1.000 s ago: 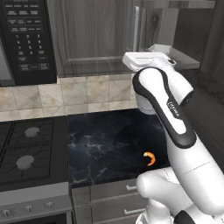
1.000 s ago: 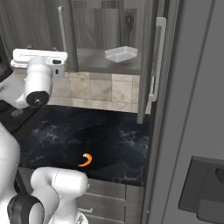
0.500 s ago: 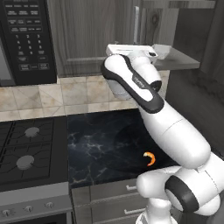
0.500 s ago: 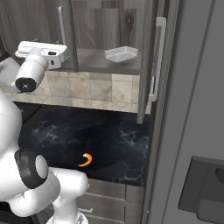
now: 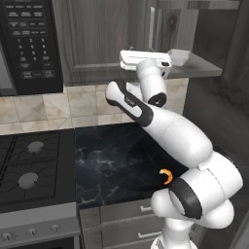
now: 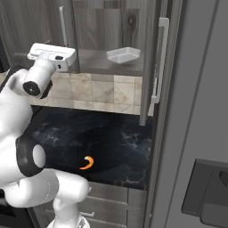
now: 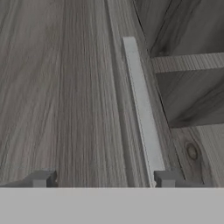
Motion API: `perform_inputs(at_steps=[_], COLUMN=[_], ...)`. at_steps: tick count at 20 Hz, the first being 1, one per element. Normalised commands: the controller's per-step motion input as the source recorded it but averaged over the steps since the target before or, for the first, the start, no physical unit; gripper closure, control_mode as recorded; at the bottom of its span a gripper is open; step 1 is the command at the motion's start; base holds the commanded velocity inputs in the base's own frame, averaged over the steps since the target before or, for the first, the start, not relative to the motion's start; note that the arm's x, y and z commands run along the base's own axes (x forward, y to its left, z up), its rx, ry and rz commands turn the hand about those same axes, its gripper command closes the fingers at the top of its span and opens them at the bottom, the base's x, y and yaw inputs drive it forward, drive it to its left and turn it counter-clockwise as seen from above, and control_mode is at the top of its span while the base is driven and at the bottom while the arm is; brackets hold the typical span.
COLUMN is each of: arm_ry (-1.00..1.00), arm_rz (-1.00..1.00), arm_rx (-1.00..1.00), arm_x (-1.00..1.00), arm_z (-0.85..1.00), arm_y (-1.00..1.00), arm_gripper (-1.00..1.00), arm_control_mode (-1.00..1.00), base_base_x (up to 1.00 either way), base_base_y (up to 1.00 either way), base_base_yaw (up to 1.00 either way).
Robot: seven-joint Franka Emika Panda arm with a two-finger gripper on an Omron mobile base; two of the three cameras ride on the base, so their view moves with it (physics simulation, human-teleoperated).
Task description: Retrieve the tupperware from the cabinet, then place the raw meat into the tupperware to avoid contamination.
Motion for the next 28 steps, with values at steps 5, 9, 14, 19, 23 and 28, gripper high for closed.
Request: perform_inputs(at_steps=[5,9,14,19,23,28], arm_ry=[0.09,0.13,0.02,0.00,0.00,0.00], arm_rz=[-0.07,-0.05,0.00,-0.01,-0.07,-0.09], arm_rx=[0.05,0.02,0.00,0.00,0.01,0.02], arm_x=[0.14,0.17,0.05,-0.24,-0.21,-0.12], arm_z=[0.27,0.30,0.01,0.06,0.23,0.19], arm_y=[-0.19,-0.02,0.00,-0.11,-0.32,-0.36], arm_gripper=[-1.00,-1.00,-1.00,-1.00,-1.00,-1.00], arm_control_mode=[-1.00,-1.00,-1.00,-1.00,-1.00,-1.00], base_base_x=[0.00,0.00,0.00,0.00,0.00,0.00], base_base_y=[0.00,0.00,0.00,0.00,0.00,0.00], base_base_yaw=[0.00,0.00,0.00,0.00,0.00,0.00])
